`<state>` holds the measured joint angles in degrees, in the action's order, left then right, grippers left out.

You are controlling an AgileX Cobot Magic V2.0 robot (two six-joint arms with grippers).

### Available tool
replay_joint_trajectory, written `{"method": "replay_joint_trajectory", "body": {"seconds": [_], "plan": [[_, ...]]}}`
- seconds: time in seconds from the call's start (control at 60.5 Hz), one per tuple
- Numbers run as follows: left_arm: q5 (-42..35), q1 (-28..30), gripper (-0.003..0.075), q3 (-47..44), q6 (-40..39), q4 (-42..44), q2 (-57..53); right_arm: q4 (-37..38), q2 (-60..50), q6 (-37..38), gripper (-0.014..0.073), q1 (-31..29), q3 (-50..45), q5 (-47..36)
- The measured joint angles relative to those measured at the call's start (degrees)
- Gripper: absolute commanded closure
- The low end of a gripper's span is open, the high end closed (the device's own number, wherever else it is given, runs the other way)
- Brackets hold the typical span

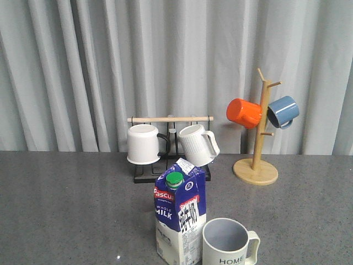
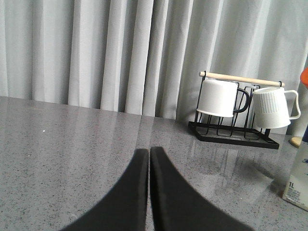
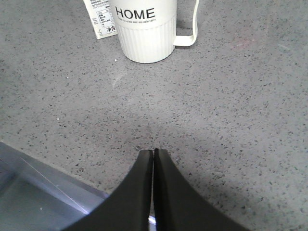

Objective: Place milk next to cup

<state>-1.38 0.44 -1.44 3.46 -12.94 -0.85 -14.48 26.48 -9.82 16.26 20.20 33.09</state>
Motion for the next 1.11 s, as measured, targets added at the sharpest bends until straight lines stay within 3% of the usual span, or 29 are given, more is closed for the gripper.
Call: {"method": "replay_joint_trajectory", "body": {"seconds": [0.215,0.38,0.562,0.826,0.975,1.107], "plan": [[0.00,0.00,0.0727,0.00,0.00,0.00,0.00,7.72,-3.33,3.20,0.0599,0.00,-0.26,-0.88],[0.00,0.00,0.0727,0.00,0.00,0.00,0.00,17.10,-6.11,14.20,0.0599,0.00,-4.24,-4.63],[0.00,0.00,0.0727,0.00,0.00,0.00,0.00,24.92,-12.13,24.96,0.0599,-0.28,-13.46,-14.96],[0.00,0.00,0.0727,0.00,0.00,0.00,0.00,25.63,-22.25,29.28,0.0599,-10.31,-21.79,-26.36],[0.00,0.00,0.0727,0.00,0.00,0.00,0.00,25.70,-26.67,29.33,0.0599,-16.06,-21.81,-27.87],[0.00,0.00,0.0727,0.00,0.00,0.00,0.00,25.89,-27.15,29.33,0.0599,-17.21,-21.81,-28.32]]}}
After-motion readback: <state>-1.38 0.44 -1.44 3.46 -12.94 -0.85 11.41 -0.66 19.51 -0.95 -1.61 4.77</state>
